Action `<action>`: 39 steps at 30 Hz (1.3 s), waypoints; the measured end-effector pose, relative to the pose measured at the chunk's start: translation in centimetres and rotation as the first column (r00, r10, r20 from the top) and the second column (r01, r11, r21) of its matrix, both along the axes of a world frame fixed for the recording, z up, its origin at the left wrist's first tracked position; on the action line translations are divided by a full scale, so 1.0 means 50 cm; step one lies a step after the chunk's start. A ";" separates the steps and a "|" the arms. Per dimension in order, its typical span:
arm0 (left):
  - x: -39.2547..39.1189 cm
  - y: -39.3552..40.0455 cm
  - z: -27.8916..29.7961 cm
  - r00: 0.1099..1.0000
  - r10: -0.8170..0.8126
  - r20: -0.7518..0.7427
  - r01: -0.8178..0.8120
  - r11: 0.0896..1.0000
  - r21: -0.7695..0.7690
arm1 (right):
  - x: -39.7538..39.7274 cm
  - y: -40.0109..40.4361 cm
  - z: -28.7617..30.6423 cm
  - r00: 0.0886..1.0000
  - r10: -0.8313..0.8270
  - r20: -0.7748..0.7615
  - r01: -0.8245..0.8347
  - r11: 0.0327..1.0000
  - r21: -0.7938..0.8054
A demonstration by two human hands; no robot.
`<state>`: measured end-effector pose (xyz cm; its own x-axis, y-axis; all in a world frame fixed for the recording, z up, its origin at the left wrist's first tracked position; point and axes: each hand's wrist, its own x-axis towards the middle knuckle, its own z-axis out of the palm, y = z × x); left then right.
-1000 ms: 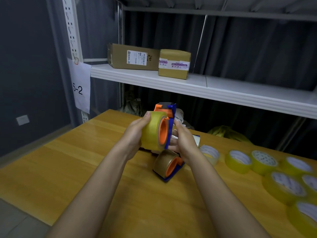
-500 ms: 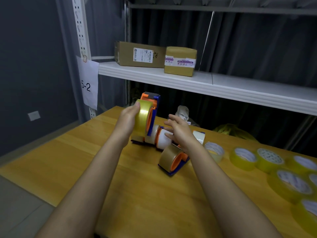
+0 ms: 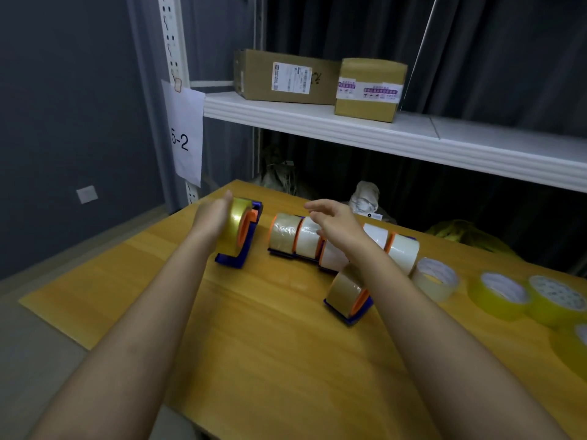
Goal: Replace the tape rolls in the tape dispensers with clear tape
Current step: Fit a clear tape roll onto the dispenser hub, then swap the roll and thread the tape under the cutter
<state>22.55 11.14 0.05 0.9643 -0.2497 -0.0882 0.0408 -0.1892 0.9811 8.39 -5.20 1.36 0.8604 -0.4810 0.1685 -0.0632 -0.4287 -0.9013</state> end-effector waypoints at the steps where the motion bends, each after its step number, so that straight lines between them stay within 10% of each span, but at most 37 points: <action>1: 0.006 -0.005 -0.008 1.000 -0.010 -0.003 0.010 1.000 0.014 | 0.005 -0.001 -0.005 1.000 0.004 0.002 -0.004 1.000 -0.004; 13: 0.069 -0.050 -0.063 0.953 -0.005 0.303 -0.155 0.851 0.502 | 0.023 -0.025 -0.019 1.000 0.001 -0.003 -0.001 0.997 -0.075; 20: 0.040 -0.083 -0.045 0.620 -0.215 0.754 -0.341 0.792 0.506 | 0.006 -0.035 -0.025 1.000 -0.015 -0.010 0.013 0.992 -0.128; 26: -0.032 -0.150 -0.036 0.746 -0.389 0.540 0.041 0.837 0.546 | -0.028 -0.040 -0.034 0.999 -0.032 0.020 0.034 0.994 -0.108; 39: -0.076 -0.176 -0.028 0.946 -0.196 0.259 0.059 0.888 0.456 | -0.111 -0.057 -0.035 0.997 -0.078 0.017 0.078 0.996 -0.031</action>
<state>18.75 2.36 -1.36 0.9254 -0.3741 0.0604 -0.2858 -0.5844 0.7594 2.85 -8.06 -0.38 0.8177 -0.5405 0.1980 -0.0831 -0.4513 -0.8885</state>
